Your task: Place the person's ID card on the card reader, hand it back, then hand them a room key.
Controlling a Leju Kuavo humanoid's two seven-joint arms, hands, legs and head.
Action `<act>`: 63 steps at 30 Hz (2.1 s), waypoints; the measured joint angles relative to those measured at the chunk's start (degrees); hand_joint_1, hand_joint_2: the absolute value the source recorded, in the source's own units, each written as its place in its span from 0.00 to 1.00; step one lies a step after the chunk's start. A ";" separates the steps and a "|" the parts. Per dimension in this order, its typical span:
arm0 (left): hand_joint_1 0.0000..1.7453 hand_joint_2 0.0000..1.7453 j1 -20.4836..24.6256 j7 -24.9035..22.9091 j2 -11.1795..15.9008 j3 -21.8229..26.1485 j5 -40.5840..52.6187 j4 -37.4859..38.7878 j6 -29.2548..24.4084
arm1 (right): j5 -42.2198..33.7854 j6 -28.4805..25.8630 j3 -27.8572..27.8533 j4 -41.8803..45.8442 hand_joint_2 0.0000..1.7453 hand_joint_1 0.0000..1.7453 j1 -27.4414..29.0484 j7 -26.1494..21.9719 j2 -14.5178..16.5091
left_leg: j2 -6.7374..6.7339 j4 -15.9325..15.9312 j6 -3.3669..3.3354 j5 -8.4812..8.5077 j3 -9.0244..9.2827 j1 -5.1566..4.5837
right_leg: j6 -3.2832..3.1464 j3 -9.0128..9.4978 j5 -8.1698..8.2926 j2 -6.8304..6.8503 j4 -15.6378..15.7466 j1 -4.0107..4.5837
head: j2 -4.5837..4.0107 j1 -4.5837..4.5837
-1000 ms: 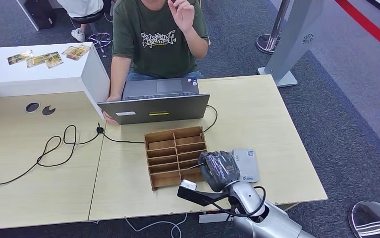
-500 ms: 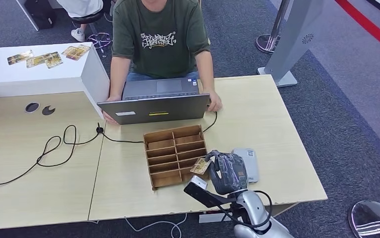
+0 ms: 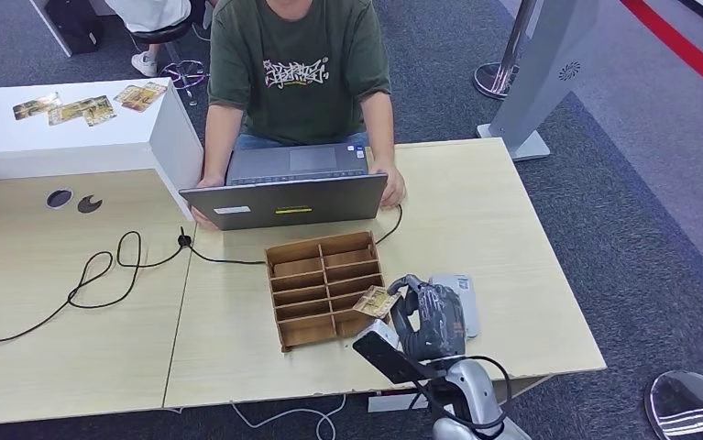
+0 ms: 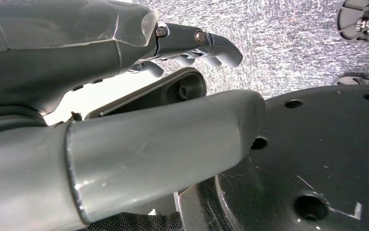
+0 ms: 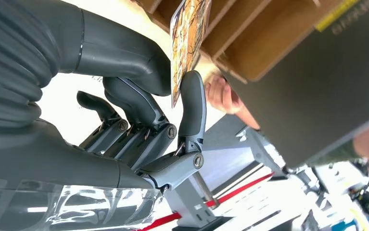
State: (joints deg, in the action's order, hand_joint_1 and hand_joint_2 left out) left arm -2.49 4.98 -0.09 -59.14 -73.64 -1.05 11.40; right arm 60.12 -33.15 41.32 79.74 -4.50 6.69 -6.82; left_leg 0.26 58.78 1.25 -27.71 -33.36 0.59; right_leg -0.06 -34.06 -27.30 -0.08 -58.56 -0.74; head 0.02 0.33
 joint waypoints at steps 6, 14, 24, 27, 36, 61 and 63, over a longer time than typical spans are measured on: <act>0.00 0.00 0.00 0.07 -0.28 0.00 0.21 0.00 -0.24 | -2.64 -3.88 -5.19 3.20 1.00 1.00 2.01 -2.48 2.75 | 0.00 0.00 0.00 0.00 0.01 0.00 | 0.00 0.00 0.00 0.00 0.00 0.00 | -0.01 -0.01; 0.00 0.00 0.03 -0.04 -0.41 0.00 0.62 0.00 -0.49 | -4.85 -4.05 -14.38 5.85 1.00 1.00 2.86 -6.42 6.64 | -0.01 0.00 0.00 0.00 0.02 0.00 | 0.00 0.02 0.01 0.00 0.00 0.00 | -0.01 -0.01; 0.00 0.00 0.09 -0.07 -0.41 0.00 0.73 0.00 -0.62 | -6.01 -4.05 -20.33 6.55 1.00 1.00 2.91 -8.57 9.74 | -0.01 0.00 0.00 0.00 0.02 0.00 | 0.00 0.01 0.00 -0.01 0.00 0.00 | -0.01 -0.01; 0.00 0.00 0.12 -0.07 -0.43 0.00 0.84 0.00 -0.62 | -6.98 -4.05 -21.69 6.55 1.00 1.00 2.74 -9.76 10.78 | -0.01 0.00 0.00 0.00 0.02 0.00 | 0.00 0.01 0.01 -0.01 -0.01 0.00 | -0.01 -0.01; 0.00 0.00 0.64 -0.62 -0.18 0.00 2.51 0.00 -0.15 | -8.61 -4.05 -23.22 3.99 1.00 1.00 -3.57 -10.84 13.01 | -0.03 0.00 0.01 0.05 0.04 0.00 | -0.03 0.03 0.04 -0.03 -0.02 0.00 | -0.01 -0.01; 0.00 0.00 2.31 -3.72 4.02 -1.92 8.30 -1.94 -0.05 | -2.93 -3.83 -18.55 -31.67 1.00 1.00 -41.36 -1.01 20.01 | 0.00 0.00 0.11 0.20 0.04 0.02 | -0.09 0.00 0.09 -0.03 -0.10 0.01 | 0.00 -0.03; 0.00 0.00 2.55 -3.91 4.31 -2.61 8.72 -2.25 -0.05 | -1.85 -3.74 -18.40 -34.85 1.00 1.00 -43.65 0.27 20.52 | 0.01 0.00 0.11 0.20 0.03 0.02 | -0.09 0.00 0.09 -0.02 -0.10 0.01 | -0.01 -0.03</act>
State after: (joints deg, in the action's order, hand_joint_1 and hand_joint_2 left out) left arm 0.06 1.07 4.21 -61.75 -64.91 -3.30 11.35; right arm 58.27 -36.89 22.92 44.88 -48.16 6.96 13.69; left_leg 0.27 58.78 1.36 -27.50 -33.32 0.60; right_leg -0.14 -34.06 -27.20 -0.10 -58.66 -0.72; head 0.02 0.30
